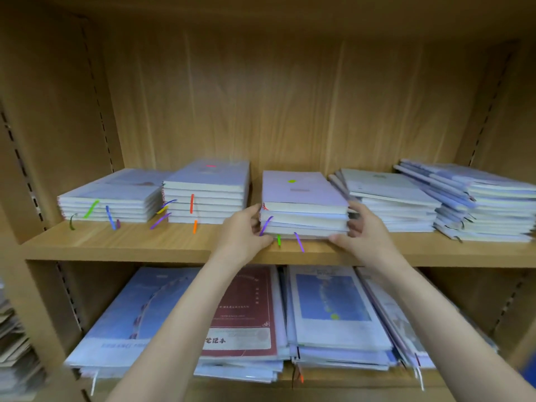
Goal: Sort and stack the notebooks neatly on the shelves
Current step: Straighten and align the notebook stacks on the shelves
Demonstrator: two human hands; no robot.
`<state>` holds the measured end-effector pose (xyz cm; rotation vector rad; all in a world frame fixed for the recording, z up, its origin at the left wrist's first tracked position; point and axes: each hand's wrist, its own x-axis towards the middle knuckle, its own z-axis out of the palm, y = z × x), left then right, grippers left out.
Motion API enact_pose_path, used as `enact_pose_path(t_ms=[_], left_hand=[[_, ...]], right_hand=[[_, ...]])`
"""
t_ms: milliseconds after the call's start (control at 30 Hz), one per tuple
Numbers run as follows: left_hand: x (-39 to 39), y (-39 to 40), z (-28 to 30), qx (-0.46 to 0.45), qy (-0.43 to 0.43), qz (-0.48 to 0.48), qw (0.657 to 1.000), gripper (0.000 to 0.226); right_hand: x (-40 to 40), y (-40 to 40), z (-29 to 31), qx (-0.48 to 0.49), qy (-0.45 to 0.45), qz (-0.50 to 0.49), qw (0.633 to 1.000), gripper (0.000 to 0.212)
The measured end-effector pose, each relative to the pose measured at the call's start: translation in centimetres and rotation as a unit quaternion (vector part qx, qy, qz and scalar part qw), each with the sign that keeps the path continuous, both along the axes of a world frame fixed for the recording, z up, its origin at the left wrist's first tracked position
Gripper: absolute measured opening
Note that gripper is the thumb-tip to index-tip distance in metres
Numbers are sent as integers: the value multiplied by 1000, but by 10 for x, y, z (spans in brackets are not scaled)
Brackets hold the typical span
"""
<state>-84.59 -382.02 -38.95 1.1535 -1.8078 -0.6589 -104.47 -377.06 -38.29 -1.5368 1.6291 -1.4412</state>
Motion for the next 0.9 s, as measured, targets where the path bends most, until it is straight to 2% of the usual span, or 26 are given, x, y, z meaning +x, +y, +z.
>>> enact_pose_path(t_ms=[167,300,400,533,700,900], left_hand=[[1,27,-6,27,124,-36,991,57],[-3,27,-4,34,104,-11,994,52],[-5,26,-6,30,124,36,991,53],[-8,24,-7,29,133,51,989,49],[-8,29,-13,-9,76,47,996,37],[-8,28,-14,-34,42,58,997,39]], right_hand=[[-7,18,4,5,28,31,999,71],[-10,12,6,25,63,-8,998,66],[-9,7,8,27,96,-39,994,62],[-6,3,10,27,130,-67,989,64],[-1,6,10,33,183,-69,980,59],[1,10,10,40,202,-64,976,59]])
